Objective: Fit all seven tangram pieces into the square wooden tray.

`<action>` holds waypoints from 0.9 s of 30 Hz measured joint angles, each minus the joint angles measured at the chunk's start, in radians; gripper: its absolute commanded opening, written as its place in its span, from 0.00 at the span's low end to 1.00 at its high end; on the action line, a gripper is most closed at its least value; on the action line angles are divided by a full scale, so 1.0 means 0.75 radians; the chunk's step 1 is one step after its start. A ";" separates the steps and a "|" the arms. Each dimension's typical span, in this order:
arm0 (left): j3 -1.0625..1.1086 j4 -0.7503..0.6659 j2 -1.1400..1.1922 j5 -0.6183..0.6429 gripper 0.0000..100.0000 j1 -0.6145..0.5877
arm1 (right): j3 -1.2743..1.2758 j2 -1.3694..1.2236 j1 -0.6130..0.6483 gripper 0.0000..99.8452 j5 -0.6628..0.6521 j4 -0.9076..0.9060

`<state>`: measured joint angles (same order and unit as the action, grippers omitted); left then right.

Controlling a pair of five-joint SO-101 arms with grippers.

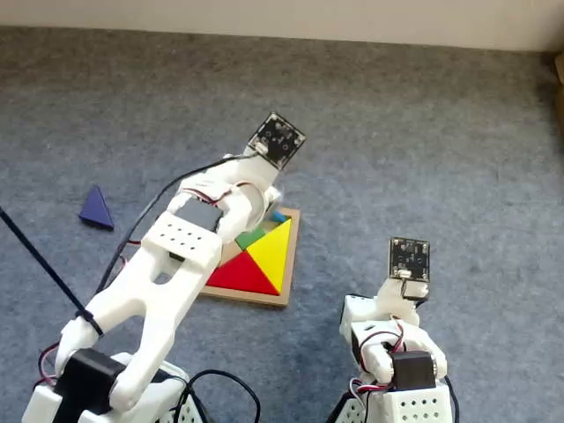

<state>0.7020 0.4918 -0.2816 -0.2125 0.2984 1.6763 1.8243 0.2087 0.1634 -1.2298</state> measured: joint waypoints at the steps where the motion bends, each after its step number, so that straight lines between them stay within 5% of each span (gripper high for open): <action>1: 0.000 -0.037 0.029 0.002 0.15 -0.002 | 0.000 0.000 0.000 0.00 0.000 0.000; 10: -0.037 -0.147 0.368 0.002 0.15 -0.014 | 0.000 0.000 0.000 0.00 0.000 0.000; 27: -0.053 0.117 0.329 0.002 0.15 -0.014 | 0.000 0.000 0.000 0.00 0.000 0.000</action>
<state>0.6621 0.5792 -0.0345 -0.2110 0.2877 1.6763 1.8243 0.2087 0.1634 -1.2298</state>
